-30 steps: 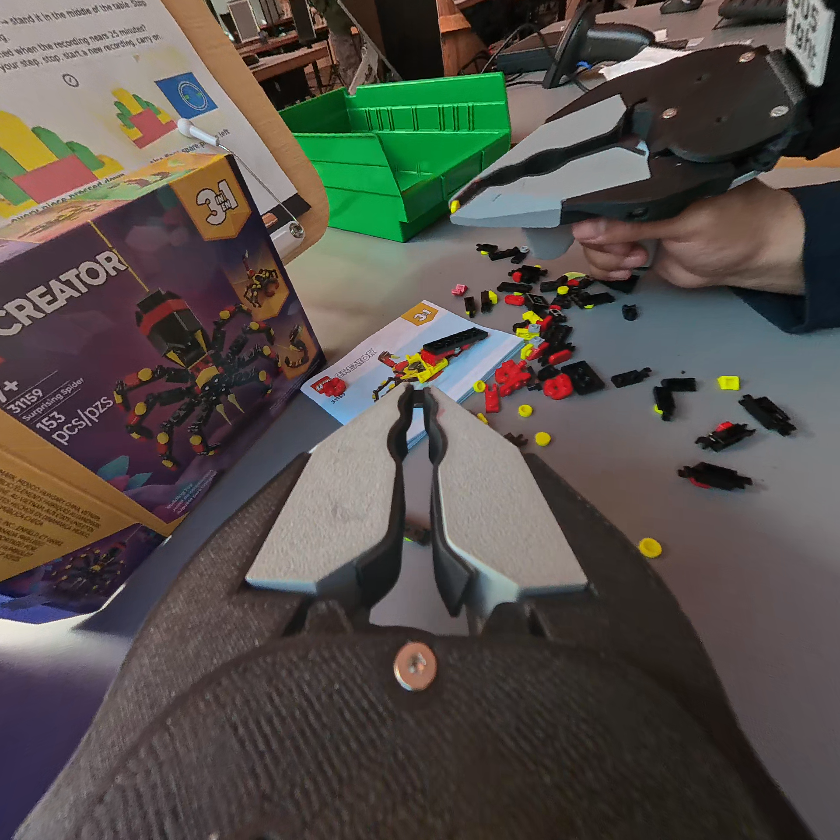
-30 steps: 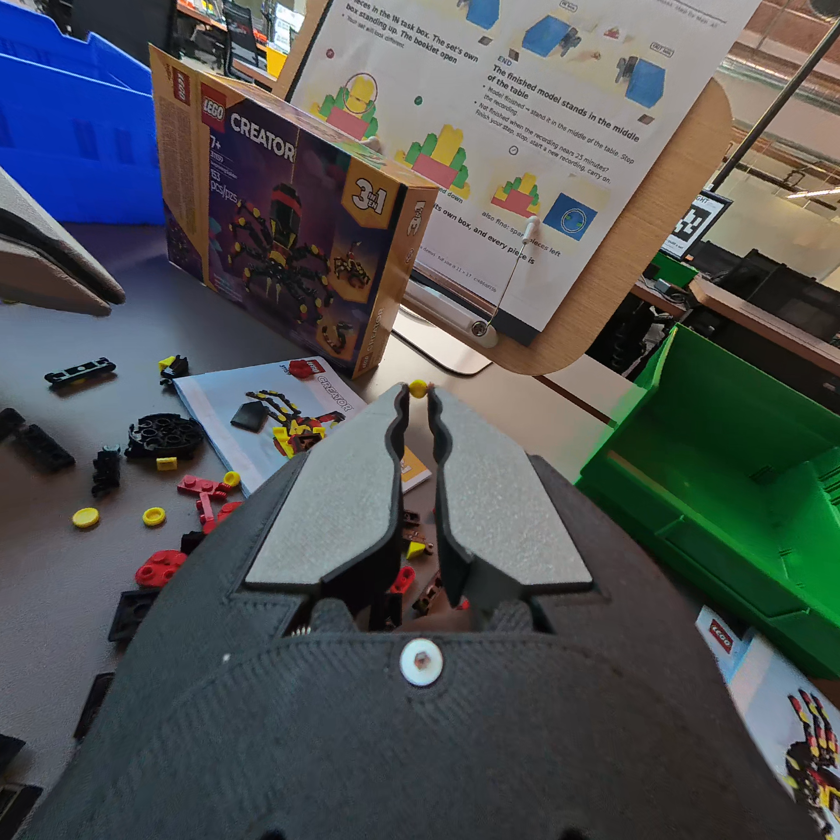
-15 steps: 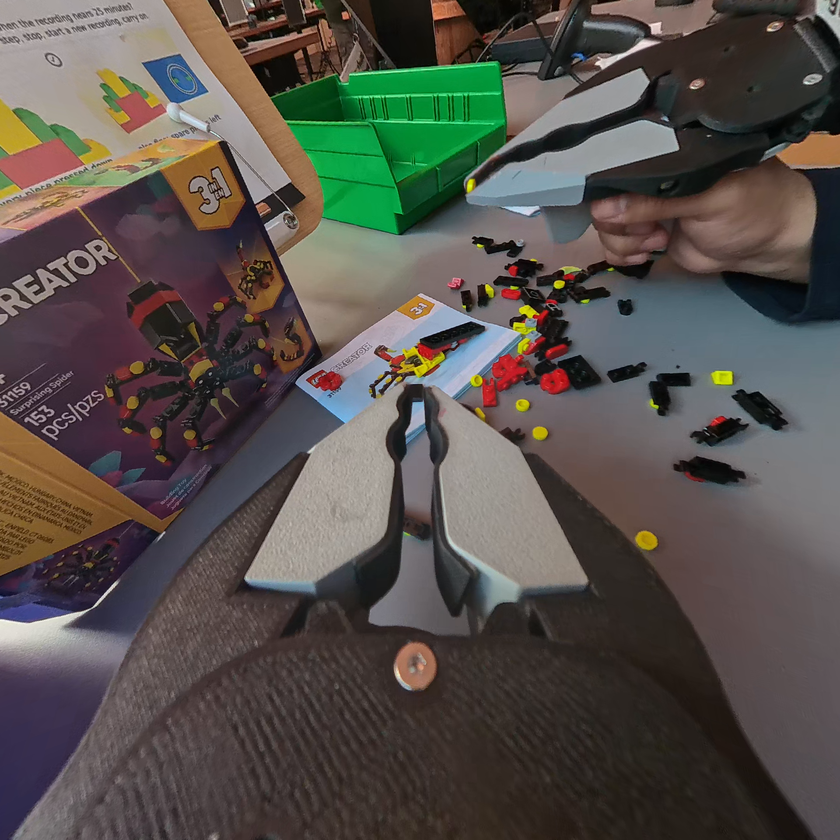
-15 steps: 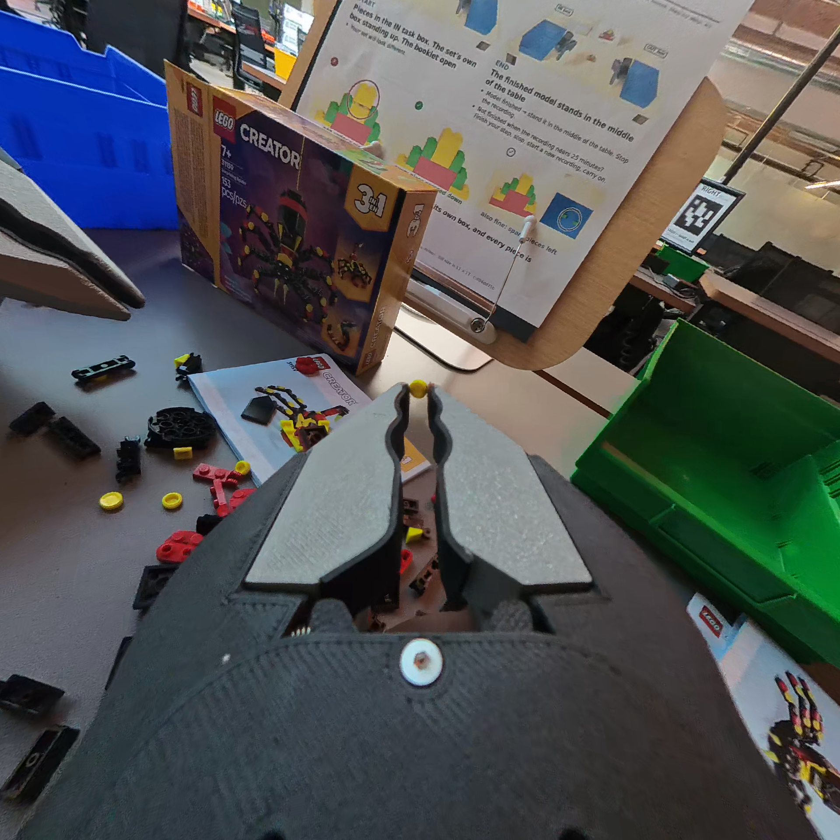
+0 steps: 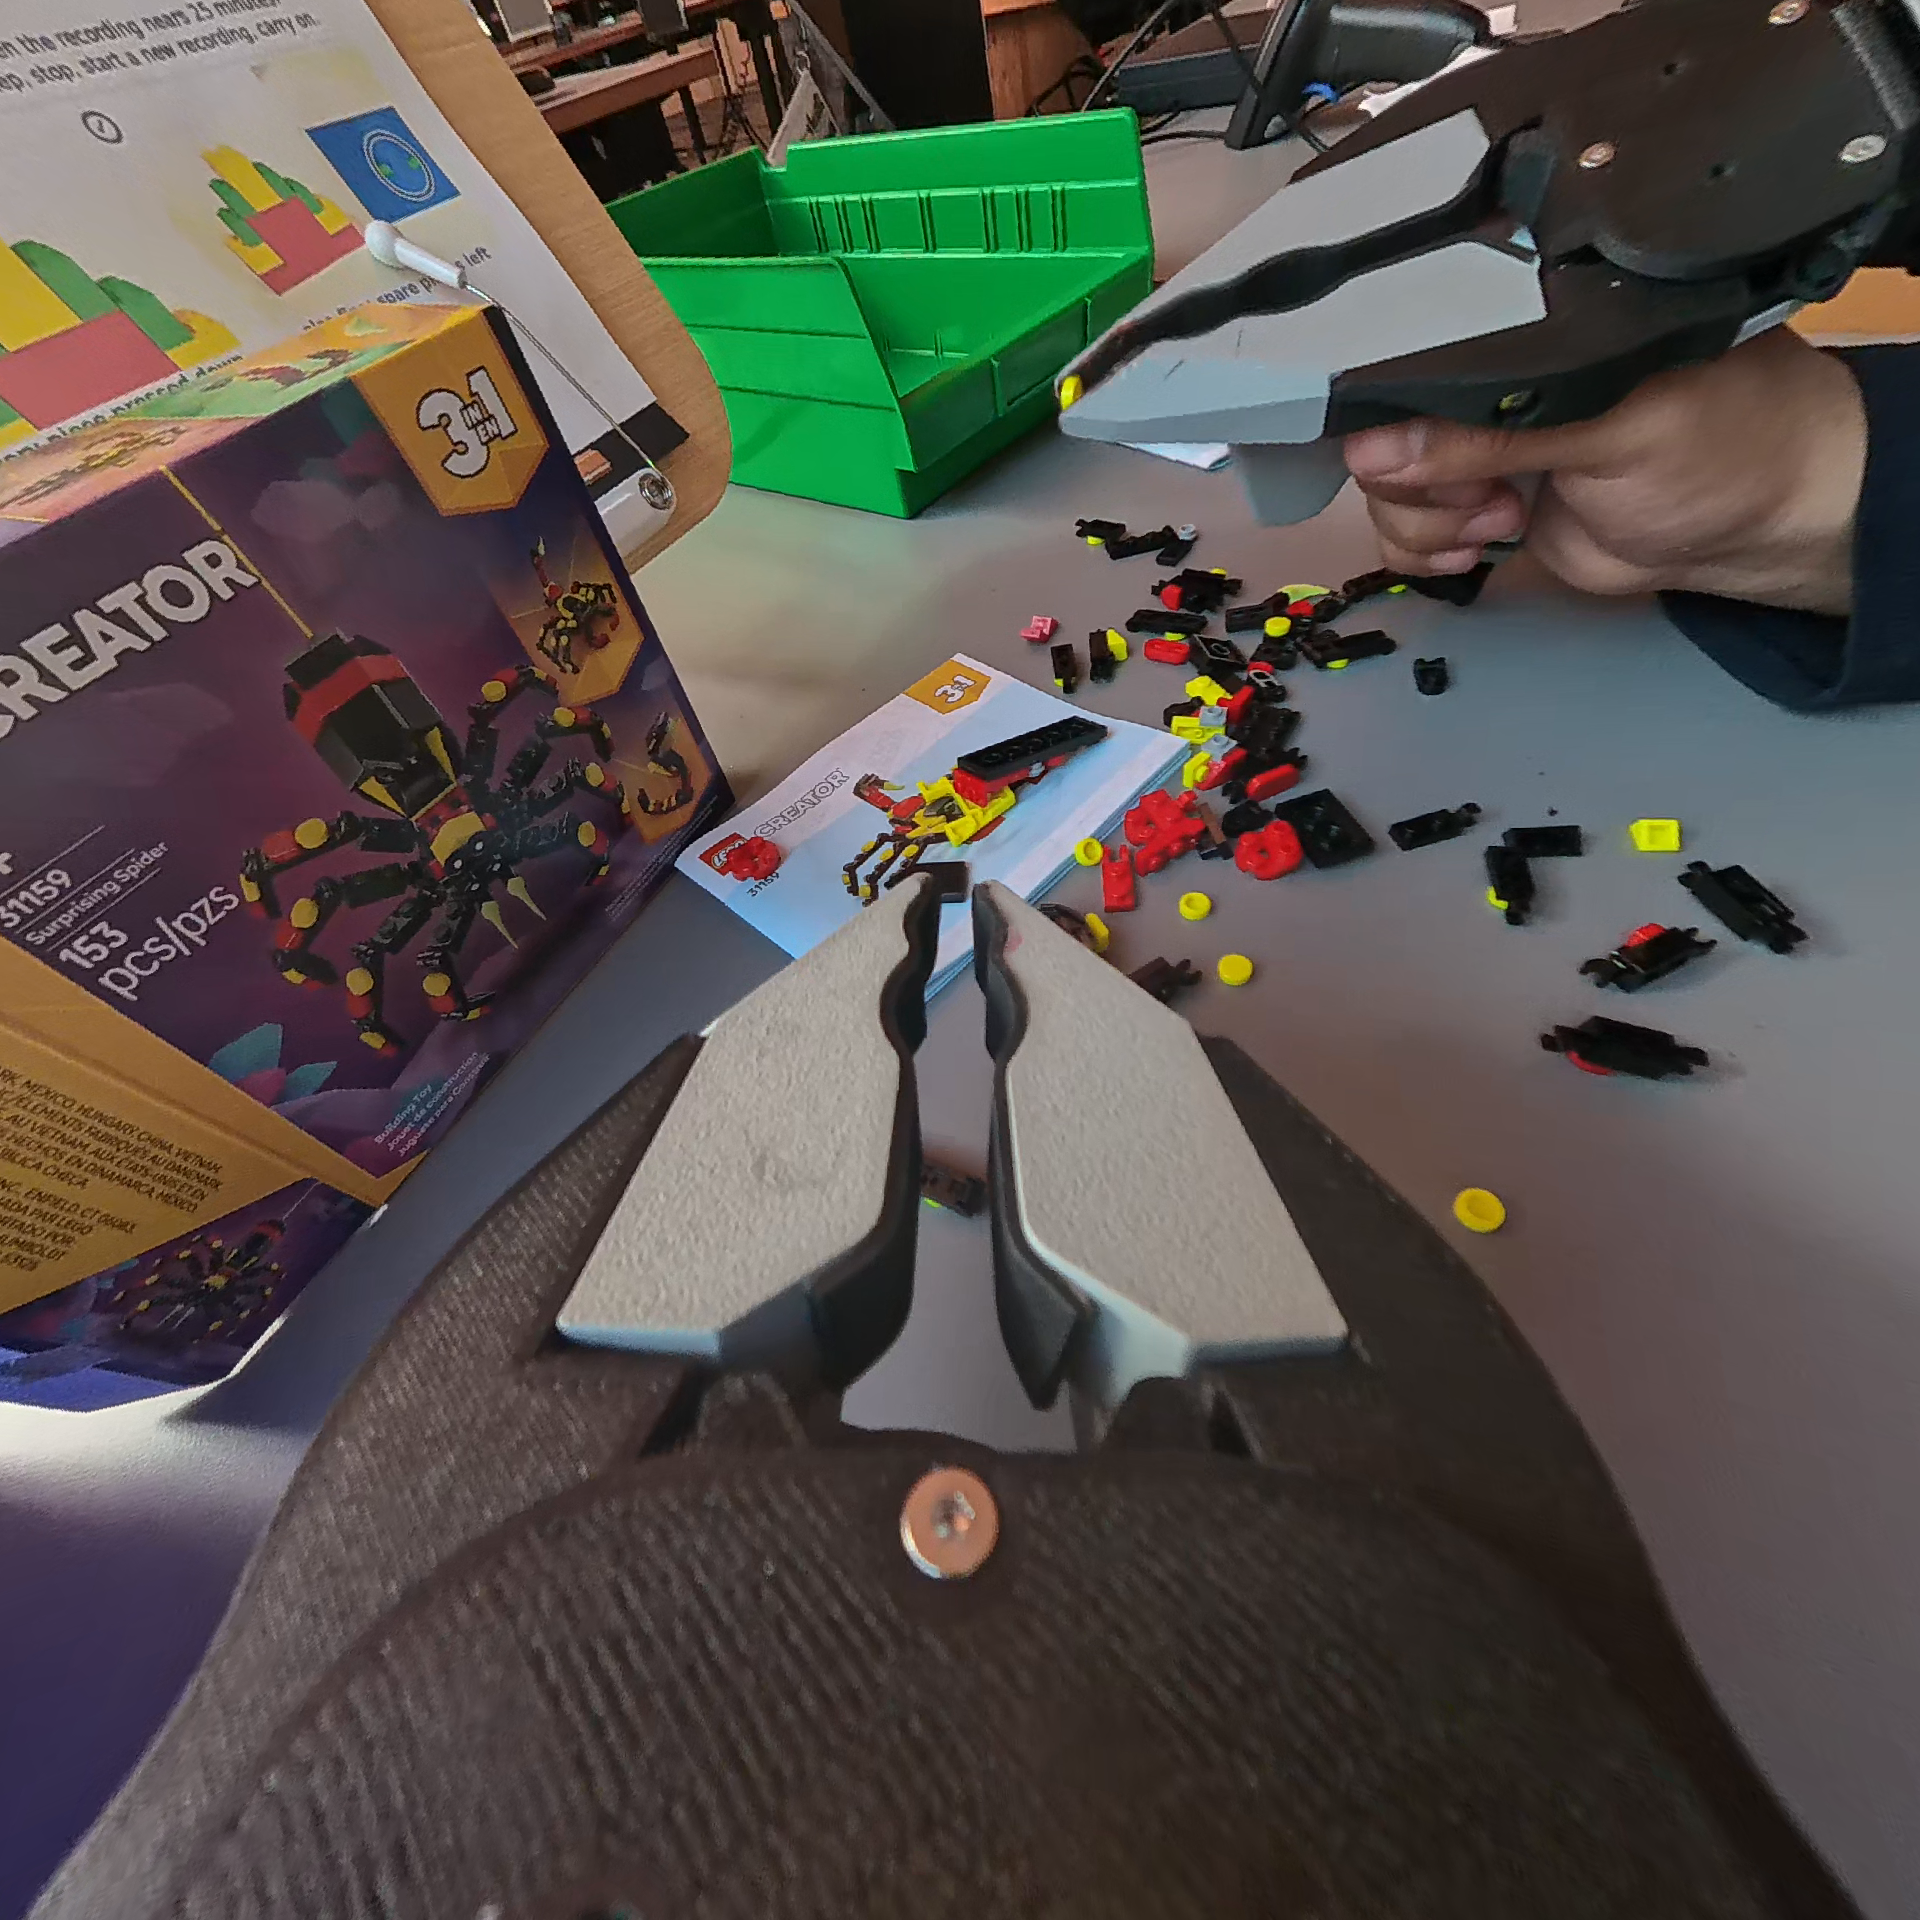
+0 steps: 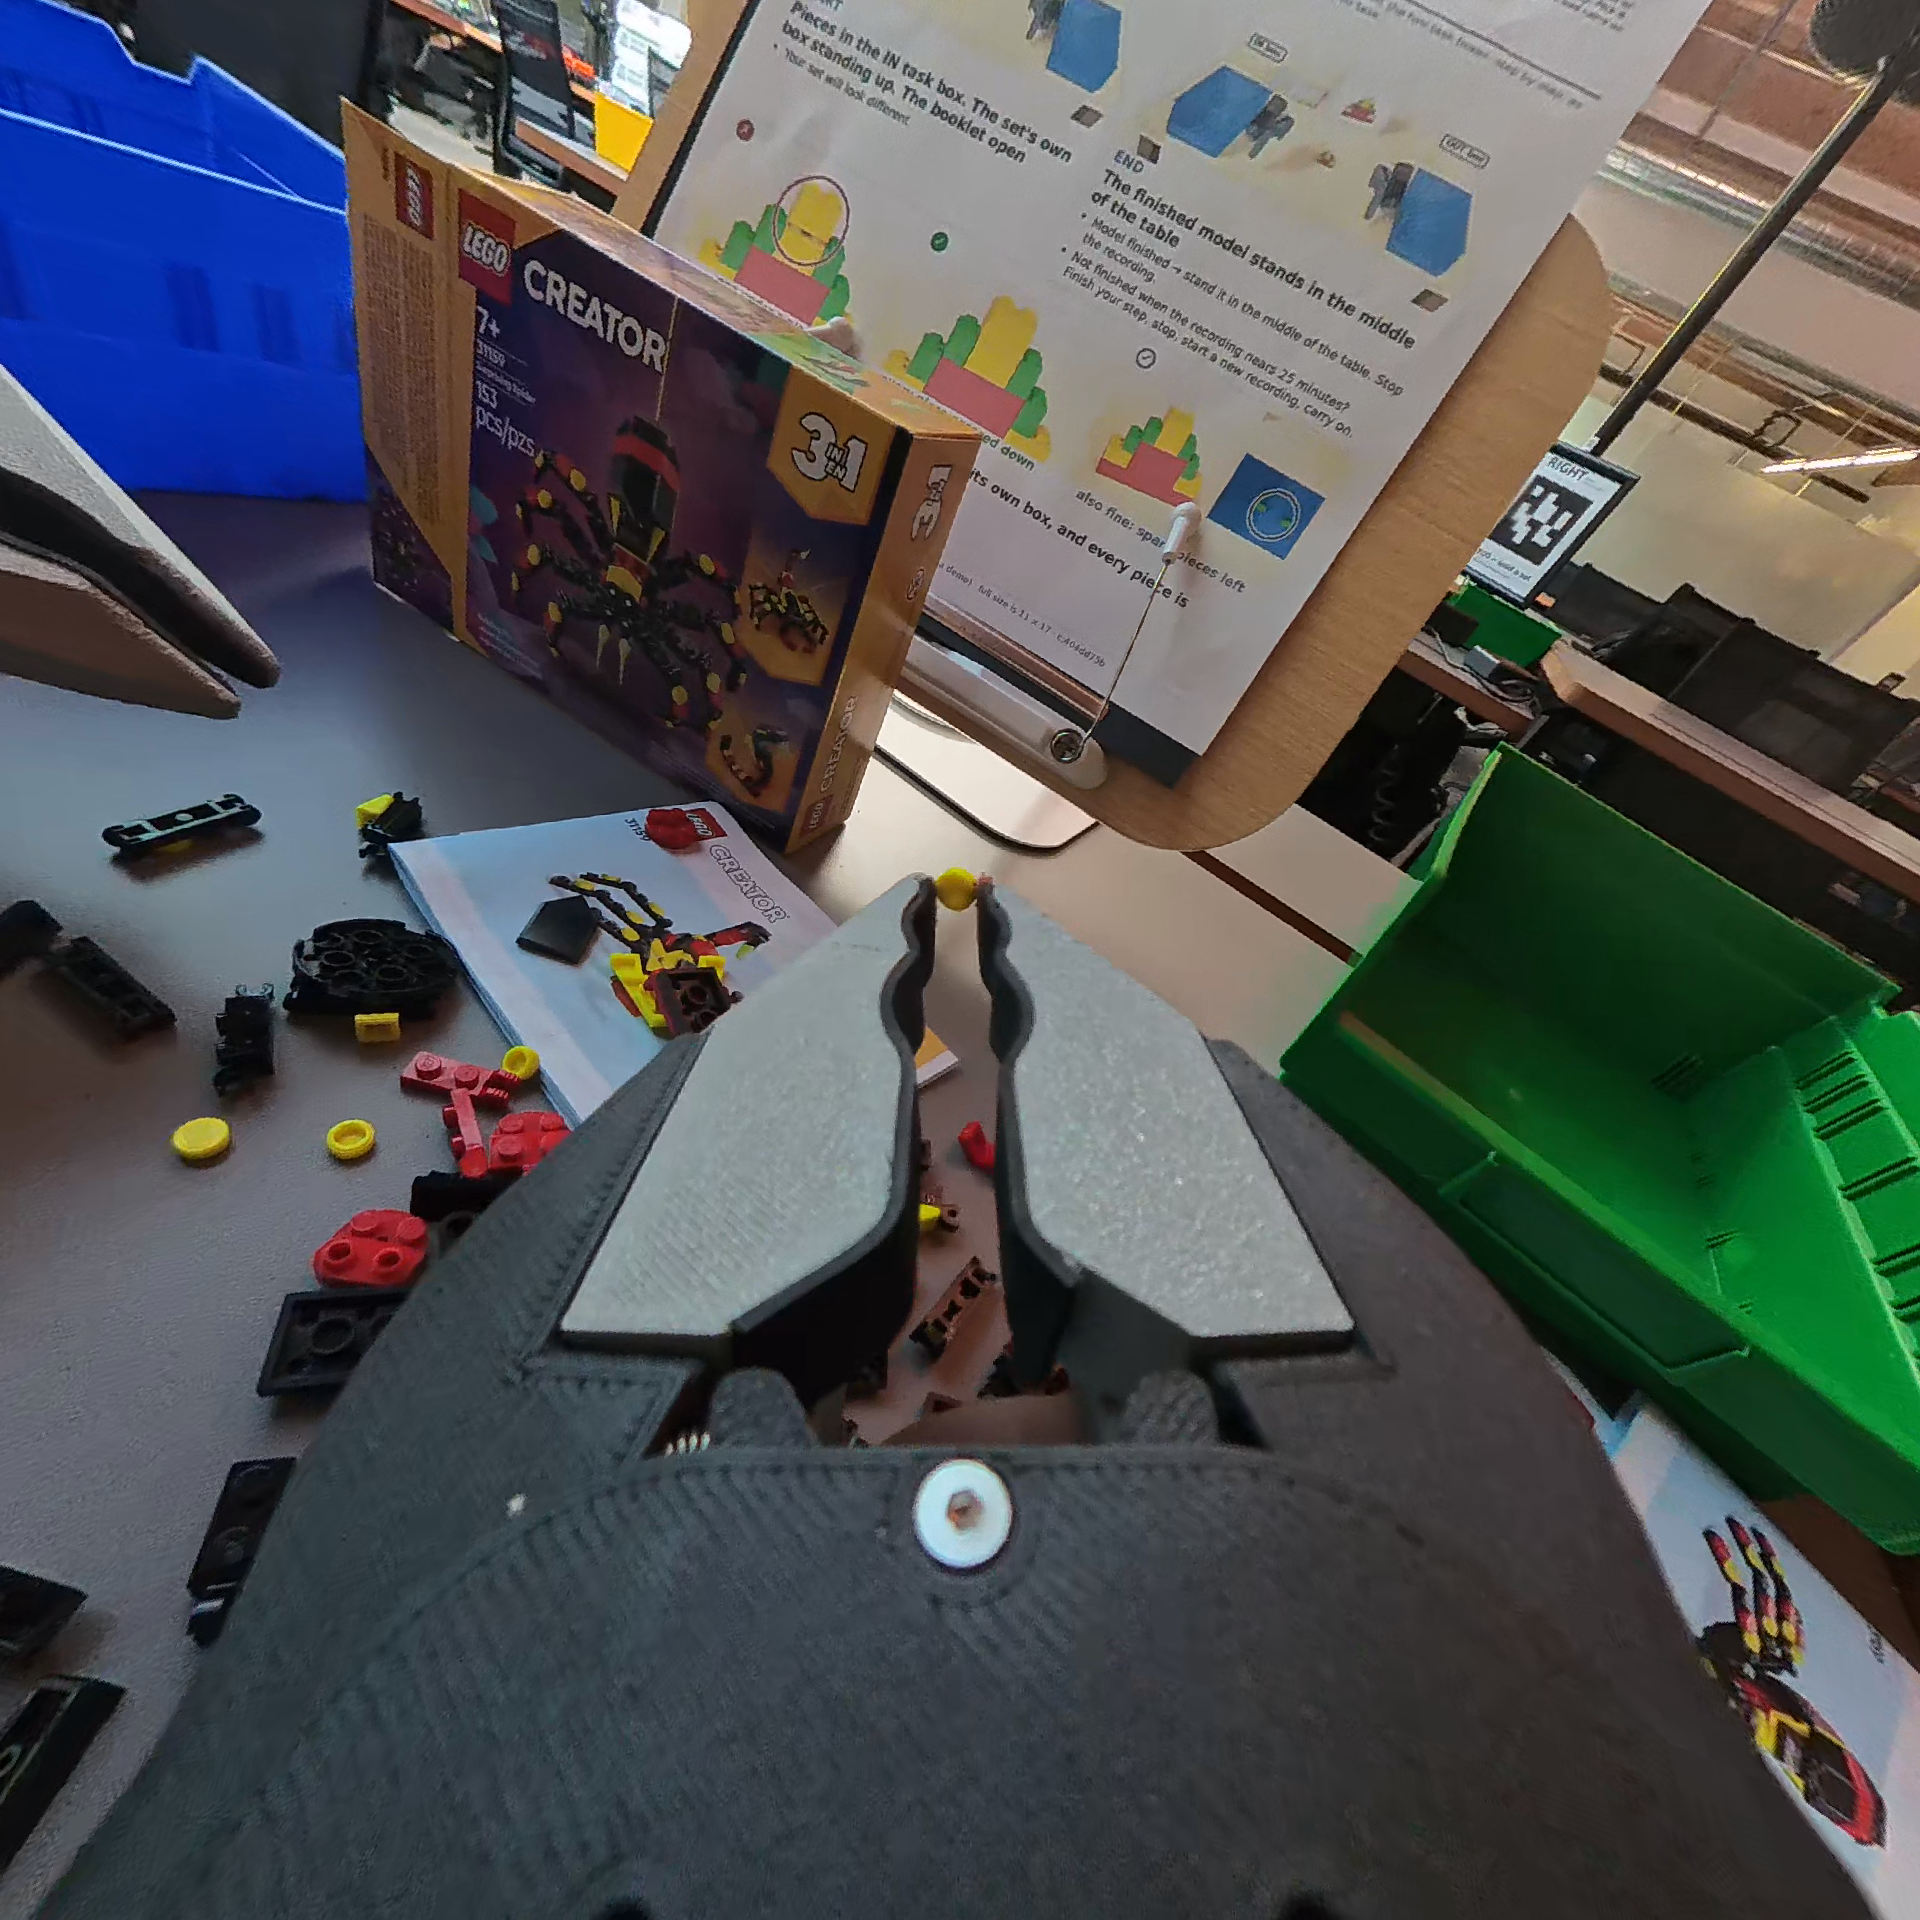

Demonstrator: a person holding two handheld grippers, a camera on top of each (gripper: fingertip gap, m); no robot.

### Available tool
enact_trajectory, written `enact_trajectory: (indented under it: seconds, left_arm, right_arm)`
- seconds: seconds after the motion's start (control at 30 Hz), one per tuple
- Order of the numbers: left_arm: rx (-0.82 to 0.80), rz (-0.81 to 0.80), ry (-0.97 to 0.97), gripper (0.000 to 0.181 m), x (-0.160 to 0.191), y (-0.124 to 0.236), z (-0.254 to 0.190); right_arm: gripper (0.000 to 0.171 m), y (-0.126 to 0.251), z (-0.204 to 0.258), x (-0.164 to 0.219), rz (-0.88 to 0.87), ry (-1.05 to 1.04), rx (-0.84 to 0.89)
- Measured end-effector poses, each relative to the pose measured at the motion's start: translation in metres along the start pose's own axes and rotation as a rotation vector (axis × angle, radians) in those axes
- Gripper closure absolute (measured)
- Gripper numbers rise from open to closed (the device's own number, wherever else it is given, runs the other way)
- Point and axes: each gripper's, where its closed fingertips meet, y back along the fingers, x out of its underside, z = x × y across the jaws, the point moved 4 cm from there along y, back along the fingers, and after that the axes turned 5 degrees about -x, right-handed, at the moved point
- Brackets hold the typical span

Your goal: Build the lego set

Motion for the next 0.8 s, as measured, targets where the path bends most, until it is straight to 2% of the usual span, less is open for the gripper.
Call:
enact_trajectory:
  seconds: [0.8]
  left_arm:
    - [-0.004, 0.017, -0.016, 0.175, 0.0013, -0.0017, -0.0011]
  right_arm:
    - [0.167, 0.0019, 0.0037, -0.0042, -0.005, 0.059, -0.01]
